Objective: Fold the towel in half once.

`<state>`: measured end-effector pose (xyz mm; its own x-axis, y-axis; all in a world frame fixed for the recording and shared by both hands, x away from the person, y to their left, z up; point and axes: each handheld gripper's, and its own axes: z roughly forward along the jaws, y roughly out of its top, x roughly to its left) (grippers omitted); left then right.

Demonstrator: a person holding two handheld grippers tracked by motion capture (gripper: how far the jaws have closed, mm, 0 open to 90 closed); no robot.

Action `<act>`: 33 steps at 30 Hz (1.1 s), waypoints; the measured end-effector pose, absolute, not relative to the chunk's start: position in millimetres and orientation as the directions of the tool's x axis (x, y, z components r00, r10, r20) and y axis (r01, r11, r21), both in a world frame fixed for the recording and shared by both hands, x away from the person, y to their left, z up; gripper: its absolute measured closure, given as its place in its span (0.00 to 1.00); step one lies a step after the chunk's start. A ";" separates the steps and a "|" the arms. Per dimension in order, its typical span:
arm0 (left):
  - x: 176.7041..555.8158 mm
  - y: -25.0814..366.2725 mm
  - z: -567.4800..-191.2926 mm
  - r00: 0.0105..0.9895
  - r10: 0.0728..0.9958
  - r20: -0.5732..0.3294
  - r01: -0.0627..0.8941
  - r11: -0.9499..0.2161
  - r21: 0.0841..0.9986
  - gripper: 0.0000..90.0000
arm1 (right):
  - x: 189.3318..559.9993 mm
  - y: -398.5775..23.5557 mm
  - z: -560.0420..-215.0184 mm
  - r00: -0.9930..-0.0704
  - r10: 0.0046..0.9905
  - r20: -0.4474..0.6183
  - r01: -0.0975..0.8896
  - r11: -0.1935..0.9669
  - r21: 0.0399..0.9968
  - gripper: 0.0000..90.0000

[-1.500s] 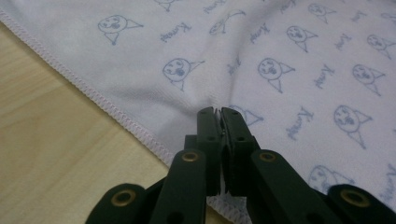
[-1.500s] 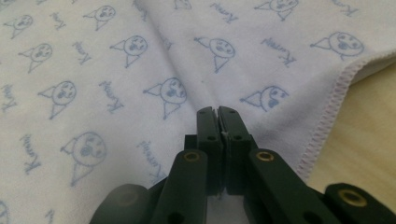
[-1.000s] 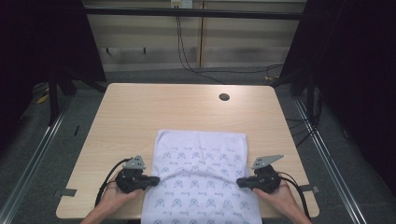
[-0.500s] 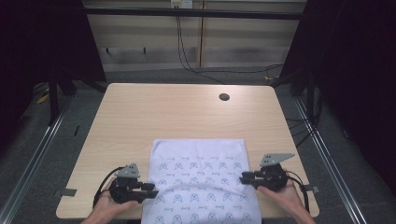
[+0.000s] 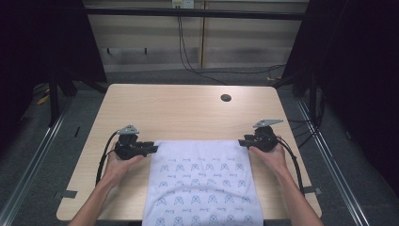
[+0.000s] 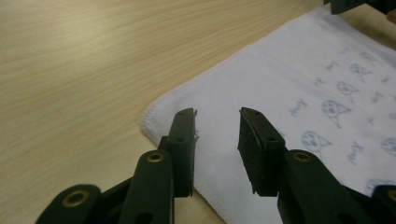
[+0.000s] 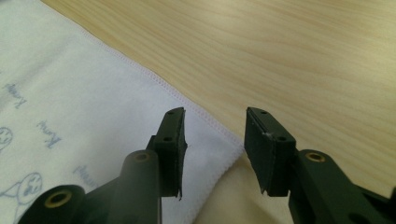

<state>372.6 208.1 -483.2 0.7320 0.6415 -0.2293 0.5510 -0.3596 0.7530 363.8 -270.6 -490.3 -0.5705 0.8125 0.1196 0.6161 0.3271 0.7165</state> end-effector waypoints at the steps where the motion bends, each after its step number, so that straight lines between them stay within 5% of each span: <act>1: 376.5 208.4 -484.6 0.727 0.646 -0.234 0.555 -0.351 0.754 0.72 | 365.5 -269.8 -492.2 -0.571 0.812 0.117 0.616 0.331 0.715 0.63; 13: 381.0 208.5 -490.8 0.709 0.665 -0.235 0.560 -0.328 0.761 0.65 | 365.1 -271.3 -504.8 -0.596 0.798 0.091 0.606 0.373 0.703 0.59; 20: 384.3 211.0 -495.8 0.695 0.680 -0.235 0.572 -0.325 0.753 0.64 | 360.2 -265.2 -504.2 -0.629 0.772 0.093 0.592 0.397 0.702 0.92; 33: 389.2 209.3 -502.2 0.679 0.697 -0.231 0.586 -0.326 0.742 0.58 | 358.1 -270.5 -499.4 -0.614 0.770 0.176 0.617 0.328 0.715 0.95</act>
